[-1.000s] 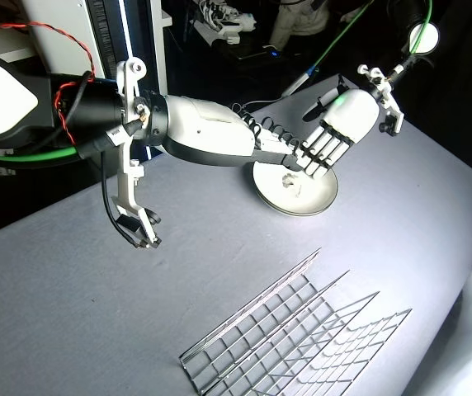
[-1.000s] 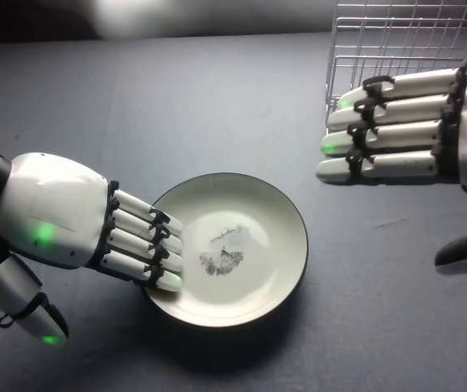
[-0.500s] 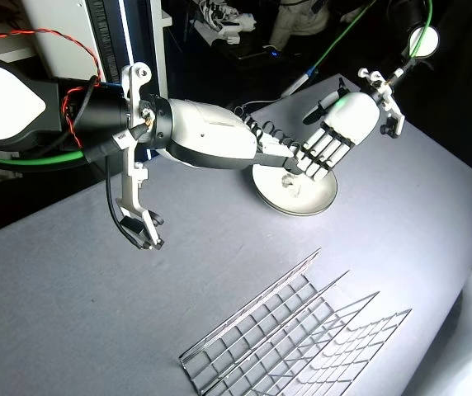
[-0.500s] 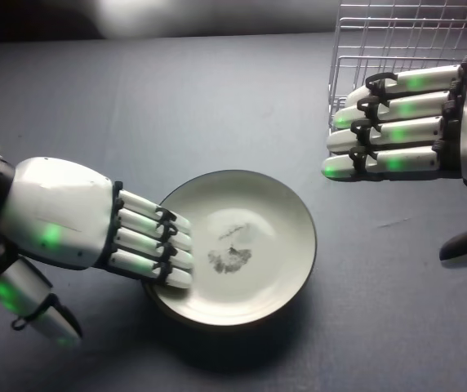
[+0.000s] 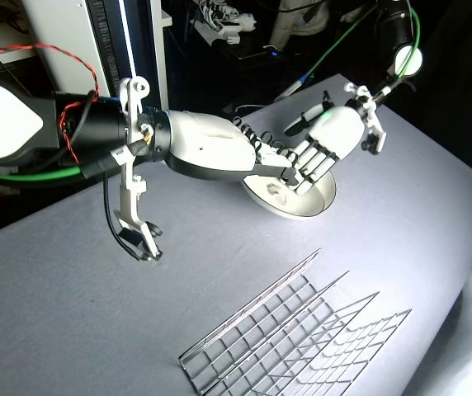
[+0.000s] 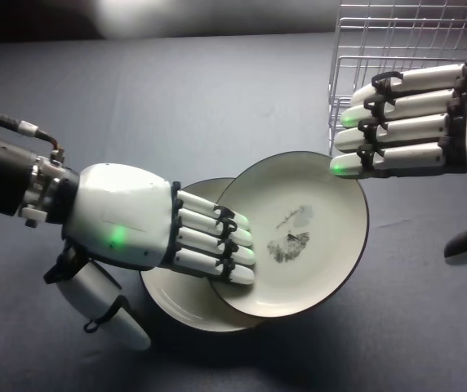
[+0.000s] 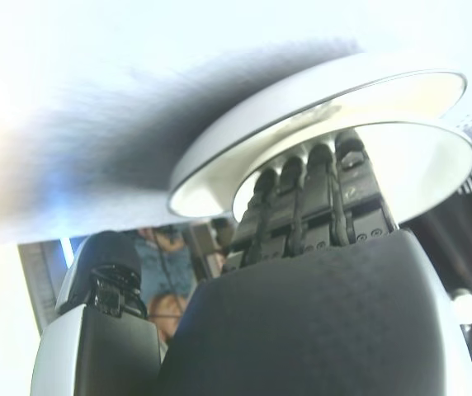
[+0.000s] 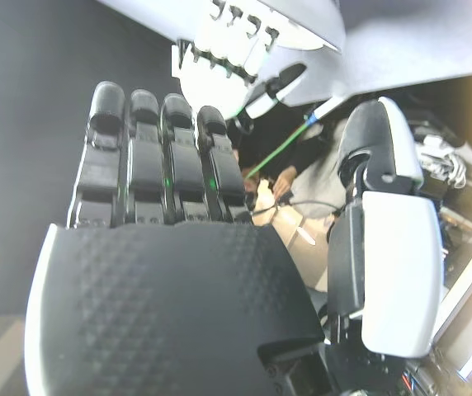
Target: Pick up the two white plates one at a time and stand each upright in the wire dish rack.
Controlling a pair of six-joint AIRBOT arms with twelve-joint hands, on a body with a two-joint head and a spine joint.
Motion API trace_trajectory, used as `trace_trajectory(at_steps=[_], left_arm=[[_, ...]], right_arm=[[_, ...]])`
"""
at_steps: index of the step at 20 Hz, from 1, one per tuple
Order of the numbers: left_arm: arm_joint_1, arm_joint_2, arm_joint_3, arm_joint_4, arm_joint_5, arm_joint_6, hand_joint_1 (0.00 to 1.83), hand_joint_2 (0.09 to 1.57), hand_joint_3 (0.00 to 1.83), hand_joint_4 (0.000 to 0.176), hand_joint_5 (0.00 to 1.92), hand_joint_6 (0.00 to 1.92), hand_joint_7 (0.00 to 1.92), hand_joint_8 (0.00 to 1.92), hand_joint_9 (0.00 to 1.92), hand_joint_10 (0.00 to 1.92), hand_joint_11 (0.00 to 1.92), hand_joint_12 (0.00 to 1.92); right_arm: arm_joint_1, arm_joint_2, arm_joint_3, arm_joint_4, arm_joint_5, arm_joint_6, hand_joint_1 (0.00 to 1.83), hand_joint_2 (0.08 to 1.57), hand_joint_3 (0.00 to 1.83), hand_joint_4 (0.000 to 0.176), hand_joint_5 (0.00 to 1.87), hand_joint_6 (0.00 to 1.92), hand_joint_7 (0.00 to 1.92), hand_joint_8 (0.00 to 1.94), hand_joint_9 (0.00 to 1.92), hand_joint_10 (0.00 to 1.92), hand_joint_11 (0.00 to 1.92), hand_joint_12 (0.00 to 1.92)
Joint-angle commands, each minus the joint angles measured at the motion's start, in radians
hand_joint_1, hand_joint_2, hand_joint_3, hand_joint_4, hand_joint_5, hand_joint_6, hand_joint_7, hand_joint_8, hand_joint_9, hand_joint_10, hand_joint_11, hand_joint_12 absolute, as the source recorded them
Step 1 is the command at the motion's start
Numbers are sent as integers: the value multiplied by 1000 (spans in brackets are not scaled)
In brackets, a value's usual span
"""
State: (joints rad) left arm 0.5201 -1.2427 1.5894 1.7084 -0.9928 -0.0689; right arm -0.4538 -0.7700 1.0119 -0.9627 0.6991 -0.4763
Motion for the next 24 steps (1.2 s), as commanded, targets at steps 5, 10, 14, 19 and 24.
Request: trace_trajectory(at_steps=[5, 10, 14, 19, 24], left_arm=[[5, -33, 0, 66, 29, 0, 0, 1198, 0, 0, 0, 0, 0, 0, 0, 0, 0, 0], [8, -32, -1, 66, 29, -1, 0, 1208, 3, 0, 4, 1, 0, 0, 0, 0, 0, 0], [9, -32, -3, 66, 29, -6, 0, 1192, 0, 0, 22, 4, 0, 0, 0, 0, 0, 0], [10, -31, -2, 66, 28, -6, 0, 1198, 0, 0, 0, 0, 0, 0, 0, 0, 0, 0], [14, -31, 4, 66, 27, -6, 0, 1206, 4, 0, 47, 5, 3, 1, 0, 0, 0, 0]], right_arm=[[-3, -55, 50, 41, 101, 8, 951, 1052, 0, 0, 176, 3, 147, 1, 129, 2, 0, 532], [-26, -125, 108, 34, 112, 14, 1260, 978, 0, 0, 95, 0, 60, 0, 37, 0, 0, 182], [-35, -175, 132, 35, 106, 17, 1331, 973, 0, 0, 87, 0, 66, 2, 40, 4, 0, 196], [-51, -234, 155, 35, 89, 17, 1319, 980, 1, 0, 104, 4, 86, 5, 52, 6, 0, 192], [-73, -289, 186, 35, 74, 18, 1334, 982, 1, 0, 128, 2, 124, 3, 81, 5, 0, 341]])
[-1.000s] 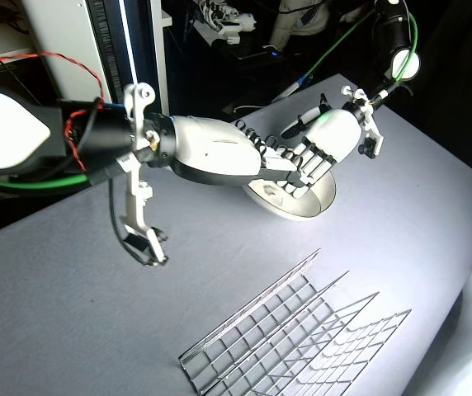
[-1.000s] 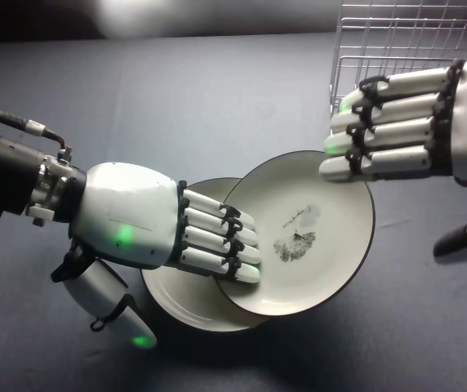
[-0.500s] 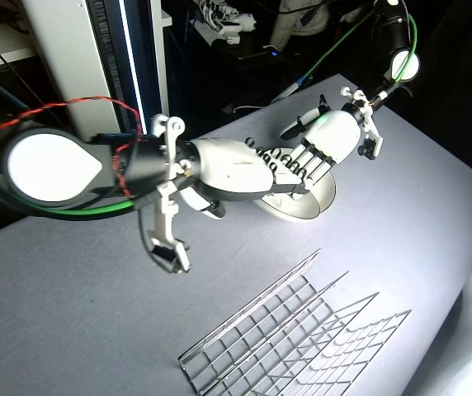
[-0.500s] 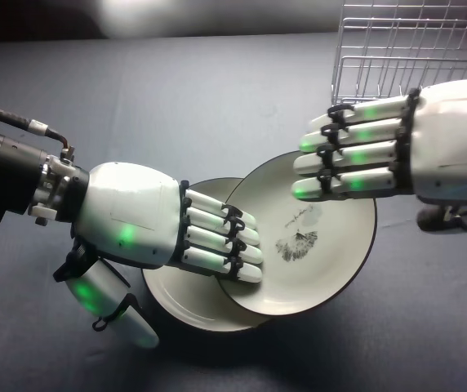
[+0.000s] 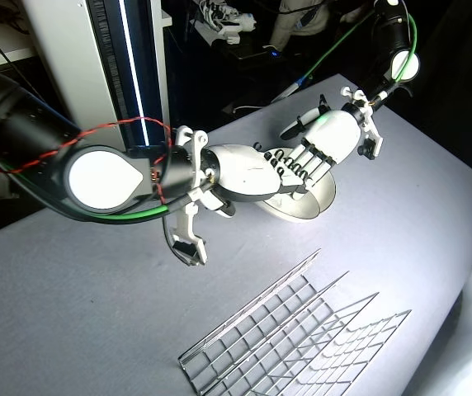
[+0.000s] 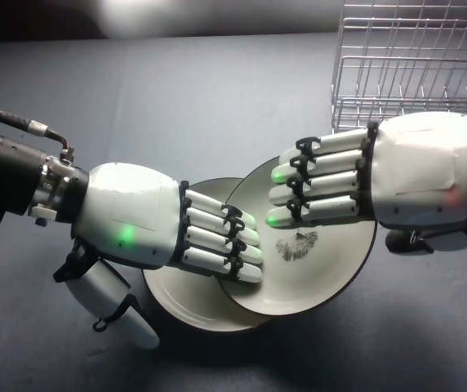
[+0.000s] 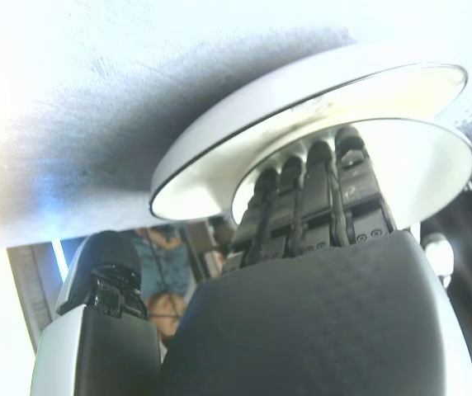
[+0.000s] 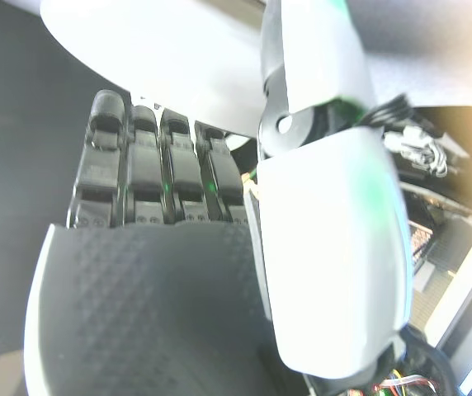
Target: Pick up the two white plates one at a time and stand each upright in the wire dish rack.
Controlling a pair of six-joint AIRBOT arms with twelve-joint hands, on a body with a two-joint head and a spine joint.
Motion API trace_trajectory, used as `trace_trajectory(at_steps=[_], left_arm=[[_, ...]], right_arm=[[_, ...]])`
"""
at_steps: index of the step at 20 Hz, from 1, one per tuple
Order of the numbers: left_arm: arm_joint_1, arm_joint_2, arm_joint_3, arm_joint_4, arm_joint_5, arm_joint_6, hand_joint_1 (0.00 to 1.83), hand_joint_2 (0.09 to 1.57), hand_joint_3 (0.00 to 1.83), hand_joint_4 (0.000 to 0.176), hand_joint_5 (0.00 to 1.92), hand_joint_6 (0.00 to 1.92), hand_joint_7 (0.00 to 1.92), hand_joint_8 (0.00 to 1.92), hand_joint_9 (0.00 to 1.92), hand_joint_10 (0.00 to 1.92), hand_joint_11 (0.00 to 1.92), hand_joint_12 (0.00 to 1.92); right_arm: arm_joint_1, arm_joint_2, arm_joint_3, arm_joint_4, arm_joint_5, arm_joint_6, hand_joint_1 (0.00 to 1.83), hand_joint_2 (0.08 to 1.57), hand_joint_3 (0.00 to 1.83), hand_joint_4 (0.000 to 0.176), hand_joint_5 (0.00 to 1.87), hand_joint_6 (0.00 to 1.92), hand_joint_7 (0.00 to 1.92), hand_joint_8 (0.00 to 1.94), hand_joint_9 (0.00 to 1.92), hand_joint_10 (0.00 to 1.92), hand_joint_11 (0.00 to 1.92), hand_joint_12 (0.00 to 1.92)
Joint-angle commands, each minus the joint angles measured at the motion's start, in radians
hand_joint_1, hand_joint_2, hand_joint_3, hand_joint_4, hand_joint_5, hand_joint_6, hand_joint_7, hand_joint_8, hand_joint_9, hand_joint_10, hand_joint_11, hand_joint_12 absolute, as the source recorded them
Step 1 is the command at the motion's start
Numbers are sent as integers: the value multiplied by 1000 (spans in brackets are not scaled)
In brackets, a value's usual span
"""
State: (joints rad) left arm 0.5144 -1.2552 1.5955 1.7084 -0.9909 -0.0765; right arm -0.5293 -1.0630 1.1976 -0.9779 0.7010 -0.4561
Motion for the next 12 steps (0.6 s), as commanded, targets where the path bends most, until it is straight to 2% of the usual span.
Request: trace_trajectory(at_steps=[1, 5, 6, 7, 12], left_arm=[[21, -18, -1, 66, 24, 2, 0, 1206, 4, 0, 47, 5, 3, 1, 0, 0, 0, 0], [23, -21, 6, 66, 23, 2, 0, 1197, 0, 0, 11, 4, 0, 0, 0, 0, 0, 0], [21, -21, 7, 66, 23, 2, 0, 1194, 0, 0, 68, 9, 42, 5, 2, 0, 0, 0], [20, -21, 7, 66, 23, 2, 0, 1194, 0, 0, 31, 1, 8, 0, 0, 0, 0, 0], [18, -23, 11, 65, 22, 2, 0, 1188, 0, 0, 0, 0, 0, 0, 0, 0, 0, 0]], right_arm=[[0, -4, 6, 50, 71, -2, 1334, 982, 1, 0, 128, 2, 124, 3, 81, 5, 0, 341], [-8, -47, 26, 50, 60, -1, 1344, 995, 3, 0, 167, 5, 159, 3, 113, 7, 0, 439], [-9, -58, 31, 50, 55, -1, 1339, 990, 0, 0, 189, 7, 188, 6, 144, 11, 0, 547], [-9, -65, 34, 50, 54, -1, 1352, 985, 0, 0, 196, 6, 199, 6, 164, 14, 0, 594], [-9, -103, 52, 59, 27, 2, 1312, 1001, 3, 0, 194, 7, 175, 4, 142, 7, 0, 542]])
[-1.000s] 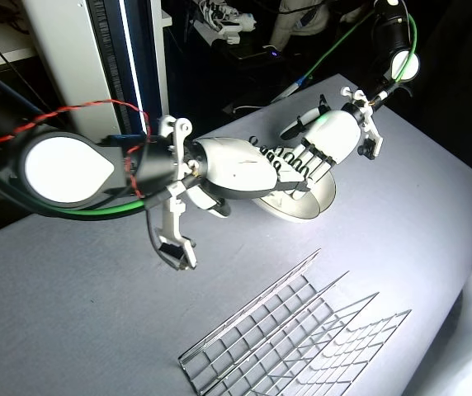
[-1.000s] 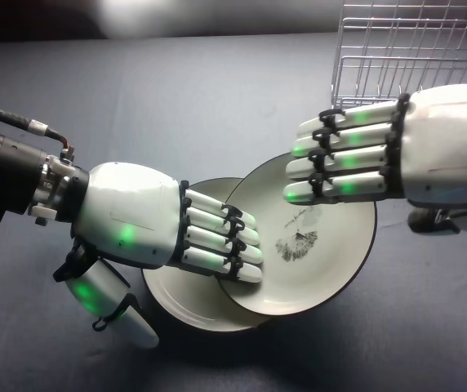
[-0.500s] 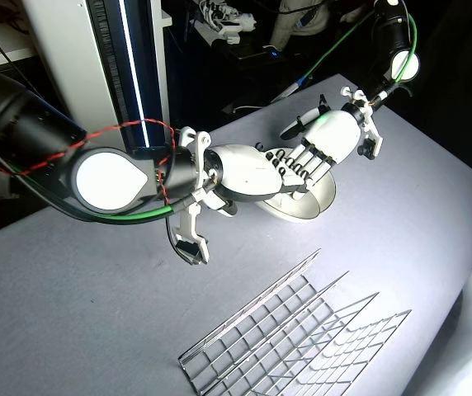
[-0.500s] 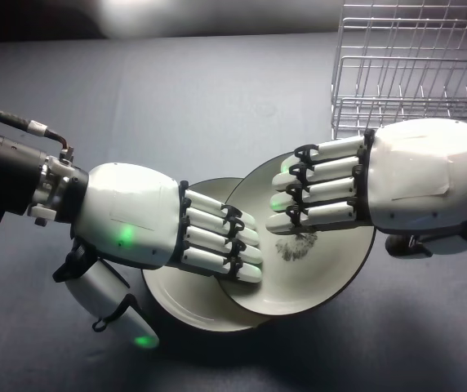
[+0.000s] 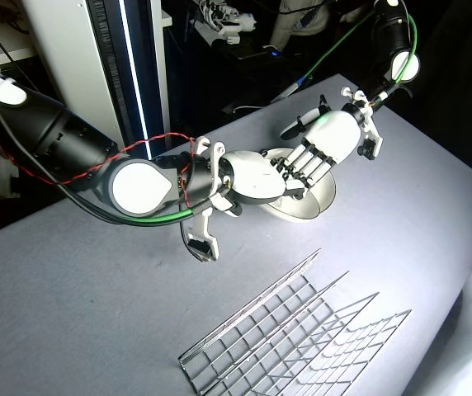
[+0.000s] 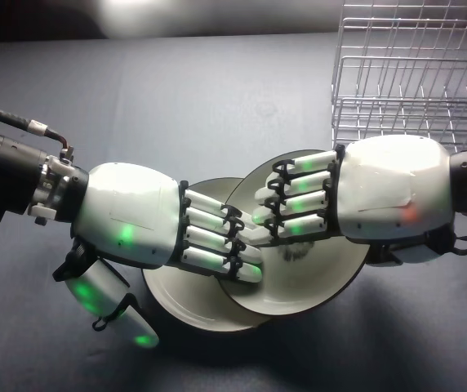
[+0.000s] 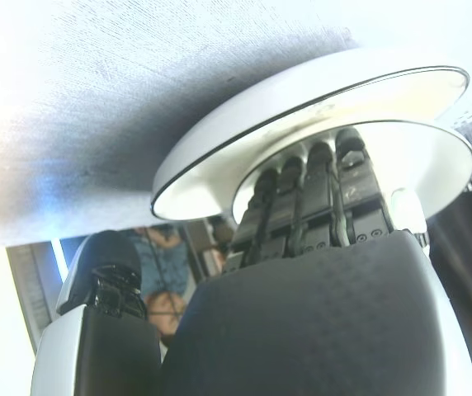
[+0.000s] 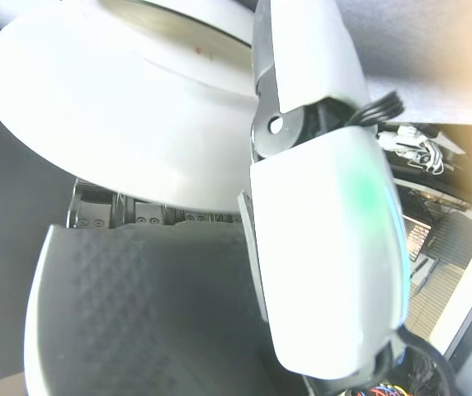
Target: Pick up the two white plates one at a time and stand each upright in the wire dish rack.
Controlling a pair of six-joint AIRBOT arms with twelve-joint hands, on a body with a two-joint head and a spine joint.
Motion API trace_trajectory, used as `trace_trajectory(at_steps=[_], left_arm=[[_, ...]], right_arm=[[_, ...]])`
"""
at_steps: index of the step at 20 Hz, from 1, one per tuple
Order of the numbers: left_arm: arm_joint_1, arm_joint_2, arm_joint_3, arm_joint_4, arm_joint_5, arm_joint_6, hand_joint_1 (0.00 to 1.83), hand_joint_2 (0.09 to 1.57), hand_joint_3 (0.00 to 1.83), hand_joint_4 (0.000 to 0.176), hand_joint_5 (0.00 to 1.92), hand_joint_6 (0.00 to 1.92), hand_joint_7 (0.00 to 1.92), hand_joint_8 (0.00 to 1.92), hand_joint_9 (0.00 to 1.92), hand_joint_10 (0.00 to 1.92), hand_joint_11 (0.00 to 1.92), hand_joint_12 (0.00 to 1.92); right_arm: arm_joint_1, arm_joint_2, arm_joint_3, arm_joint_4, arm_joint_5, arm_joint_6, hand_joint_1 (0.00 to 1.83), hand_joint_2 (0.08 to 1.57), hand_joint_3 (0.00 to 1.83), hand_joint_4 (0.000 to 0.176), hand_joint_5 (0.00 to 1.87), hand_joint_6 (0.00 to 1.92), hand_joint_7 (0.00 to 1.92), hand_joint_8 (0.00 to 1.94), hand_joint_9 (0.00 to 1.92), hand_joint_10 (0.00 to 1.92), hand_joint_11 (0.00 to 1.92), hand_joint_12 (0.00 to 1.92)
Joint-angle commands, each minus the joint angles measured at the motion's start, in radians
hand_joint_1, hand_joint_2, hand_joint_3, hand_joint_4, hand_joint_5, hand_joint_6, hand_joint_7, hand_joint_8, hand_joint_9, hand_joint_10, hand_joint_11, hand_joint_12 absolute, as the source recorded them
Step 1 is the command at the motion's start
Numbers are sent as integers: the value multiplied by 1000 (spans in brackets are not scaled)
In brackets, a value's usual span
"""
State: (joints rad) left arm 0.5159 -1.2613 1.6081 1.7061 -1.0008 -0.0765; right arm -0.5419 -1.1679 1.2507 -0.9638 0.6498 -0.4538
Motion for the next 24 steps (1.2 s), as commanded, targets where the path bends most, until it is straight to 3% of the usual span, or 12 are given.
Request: trace_trajectory(at_steps=[1, 7, 11, 13, 15, 16, 17, 19, 21, 22, 23, 24], left_arm=[[17, -17, 0, 68, 32, 2, 0, 1186, 0, 0, 46, 17, 31, 12, 6, 2, 0, 0], [15, -17, 6, 68, 29, 2, 0, 1195, 0, 0, 76, 20, 67, 21, 37, 14, 32, 14], [16, -16, 9, 65, 26, 2, 0, 1204, 3, 0, 50, 9, 40, 11, 7, 2, 0, 0], [16, -16, 11, 64, 26, 2, 0, 1199, 0, 0, 85, 20, 71, 20, 42, 16, 38, 17], [16, -16, 11, 64, 25, 2, 0, 1205, 3, 0, 61, 5, 46, 5, 7, 2, 2, 1], [16, -16, 11, 64, 25, 2, 0, 1200, 0, 0, 33, 0, 22, 0, 1, 0, 0, 0], [16, -16, 11, 64, 25, 2, 0, 1200, 0, 0, 31, 2, 19, 1, 0, 0, 0, 0], [16, -18, 11, 64, 25, 2, 0, 1201, 0, 0, 58, 12, 46, 12, 14, 5, 0, 0], [18, -19, 11, 62, 25, 2, 0, 1209, 4, 0, 25, 2, 9, 2, 2, 0, 0, 0], [18, -20, 10, 60, 25, 2, 0, 1206, 2, 0, 3, 0, 0, 0, 0, 0, 0, 0], [19, -20, 10, 59, 25, 2, 0, 1207, 3, 0, 0, 0, 0, 0, 0, 0, 0, 0], [20, -19, 10, 59, 25, 2, 0, 1210, 4, 0, 0, 0, 0, 0, 0, 0, 0, 0]], right_arm=[[4, -3, 1, 45, 77, 0, 1303, 1005, 4, 0, 196, 6, 175, 4, 143, 7, 0, 547], [4, -28, 14, 46, 67, 0, 1321, 985, 0, 0, 230, 5, 217, 5, 184, 8, 0, 625], [3, -40, 22, 48, 65, -1, 1205, 991, 0, 0, 224, 2, 215, 2, 194, 5, 0, 653], [3, -40, 22, 55, 64, -1, 1210, 978, 0, 0, 270, 10, 256, 8, 247, 18, 0, 836], [3, -40, 23, 59, 62, -1, 1228, 1006, 2, 0, 380, 20, 386, 17, 388, 42, 0, 1124], [3, -40, 24, 59, 62, -1, 1261, 1015, 1, 0, 525, 34, 558, 26, 525, 62, 100, 1169], [3, -40, 25, 59, 62, -1, 1294, 1025, 2, 0, 662, 36, 724, 28, 672, 66, 249, 1166], [3, -40, 25, 64, 60, -1, 1326, 1057, 3, 0, 830, 39, 881, 21, 835, 63, 414, 1097], [2, -41, 25, 66, 57, -1, 1376, 1055, 0, 0, 844, 24, 909, 13, 892, 56, 480, 1040], [2, -41, 25, 69, 57, -1, 1386, 1135, 0, 0, 810, 1025, 960, 864, 873, 1204, 629, 971], [2, -41, 25, 71, 56, -1, 1463, 1139, 0, 0, 837, 1132, 957, 870, 860, 1140, 697, 1514], [2, -41, 25, 72, 56, -1, 1479, 1126, 1, 0, 910, 1083, 970, 825, 865, 1107, 713, 1611]])
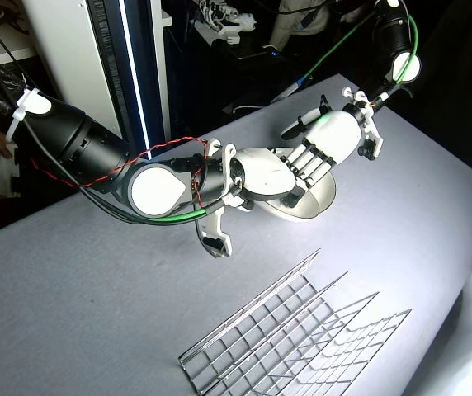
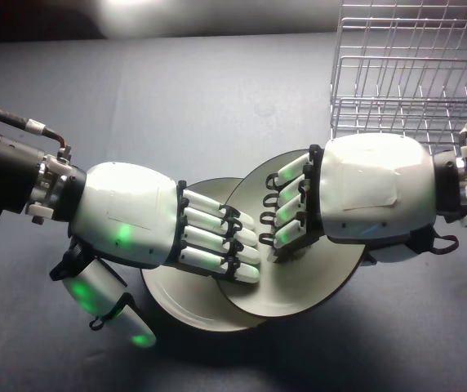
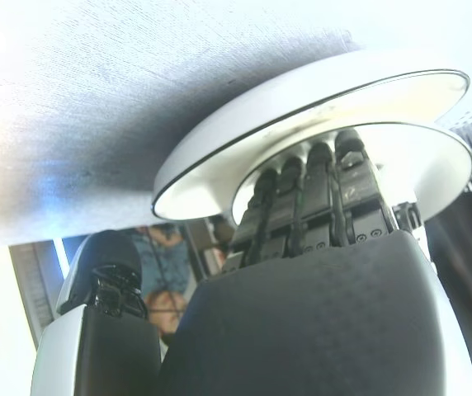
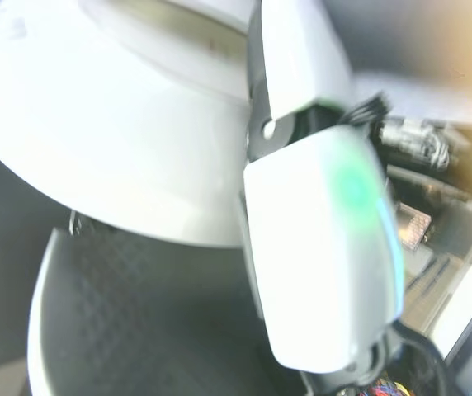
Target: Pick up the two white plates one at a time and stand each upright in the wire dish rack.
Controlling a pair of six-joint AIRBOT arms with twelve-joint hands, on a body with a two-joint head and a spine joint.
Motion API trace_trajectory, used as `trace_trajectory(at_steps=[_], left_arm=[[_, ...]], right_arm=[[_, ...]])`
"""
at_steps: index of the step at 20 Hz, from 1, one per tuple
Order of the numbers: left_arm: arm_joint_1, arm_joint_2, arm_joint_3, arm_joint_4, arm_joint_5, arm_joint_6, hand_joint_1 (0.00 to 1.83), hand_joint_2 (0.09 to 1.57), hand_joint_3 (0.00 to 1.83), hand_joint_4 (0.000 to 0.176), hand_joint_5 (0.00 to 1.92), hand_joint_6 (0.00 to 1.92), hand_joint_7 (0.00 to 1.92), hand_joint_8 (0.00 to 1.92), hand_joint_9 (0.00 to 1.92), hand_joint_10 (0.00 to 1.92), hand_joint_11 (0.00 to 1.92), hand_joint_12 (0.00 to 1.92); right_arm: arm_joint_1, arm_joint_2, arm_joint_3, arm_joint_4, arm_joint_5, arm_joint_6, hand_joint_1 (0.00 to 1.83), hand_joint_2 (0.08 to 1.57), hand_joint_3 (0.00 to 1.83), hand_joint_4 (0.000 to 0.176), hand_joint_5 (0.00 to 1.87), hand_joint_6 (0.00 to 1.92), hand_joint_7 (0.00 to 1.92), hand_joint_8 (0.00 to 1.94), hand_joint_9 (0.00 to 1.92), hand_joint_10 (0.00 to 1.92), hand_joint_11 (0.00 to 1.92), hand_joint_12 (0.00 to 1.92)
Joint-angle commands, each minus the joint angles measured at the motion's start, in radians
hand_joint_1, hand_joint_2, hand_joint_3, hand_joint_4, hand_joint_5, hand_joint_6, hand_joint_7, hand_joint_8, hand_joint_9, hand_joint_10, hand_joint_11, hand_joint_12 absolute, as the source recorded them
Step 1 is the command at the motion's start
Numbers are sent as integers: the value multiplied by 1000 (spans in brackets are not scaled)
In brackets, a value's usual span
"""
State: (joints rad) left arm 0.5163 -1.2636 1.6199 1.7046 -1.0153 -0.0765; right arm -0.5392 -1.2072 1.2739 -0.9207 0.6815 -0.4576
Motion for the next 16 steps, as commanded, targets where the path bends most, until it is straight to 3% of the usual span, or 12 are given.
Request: trace_trajectory(at_steps=[1, 3, 4, 6, 14, 15, 16], left_arm=[[19, -16, -2, 60, 39, 2, 0, 1210, 4, 0, 0, 0, 0, 0, 0, 0, 0, 0], [17, -10, -5, 44, 39, -6, 0, 1210, 3, 0, 2, 0, 0, 0, 0, 0, 0, 0], [15, 1, -11, 24, 37, -14, 0, 1205, 1, 0, 0, 0, 0, 0, 0, 0, 0, 0], [3, 32, -32, -17, 25, -22, 0, 1213, 4, 0, 9, 4, 4, 1, 0, 0, 0, 0], [-65, 191, -120, -104, 7, -107, 0, 1217, 5, 0, 34, 12, 33, 11, 37, 13, 16, 7], [-90, 225, -138, -104, 7, -111, 0, 1219, 5, 0, 38, 12, 30, 9, 26, 8, 15, 7], [-101, 237, -142, -104, 5, -116, 0, 1219, 5, 0, 38, 12, 30, 9, 26, 8, 15, 7]], right_arm=[[-2, -2, 1, 30, 24, 3, 1482, 1118, 0, 0, 955, 1042, 997, 769, 875, 1080, 713, 1623], [-2, -2, 1, 35, 24, 3, 1486, 1088, 0, 0, 1022, 925, 1065, 666, 952, 983, 774, 1566], [-2, -1, 1, 39, 25, 2, 1400, 1086, 1, 0, 1024, 958, 1073, 687, 945, 1087, 801, 1279], [0, -1, 1, 42, 44, 1, 1378, 1087, 1, 0, 1026, 971, 1062, 694, 946, 1119, 852, 1131], [44, 4, 0, 67, 96, 0, 1380, 1083, 0, 0, 1034, 949, 1082, 702, 930, 1123, 827, 1151], [62, 11, -4, 78, 101, 1, 1467, 1075, 0, 0, 1051, 884, 1124, 600, 958, 976, 806, 1450], [70, 15, -8, 86, 101, 2, 1467, 1075, 0, 0, 1051, 884, 1124, 600, 958, 976, 806, 1450]])
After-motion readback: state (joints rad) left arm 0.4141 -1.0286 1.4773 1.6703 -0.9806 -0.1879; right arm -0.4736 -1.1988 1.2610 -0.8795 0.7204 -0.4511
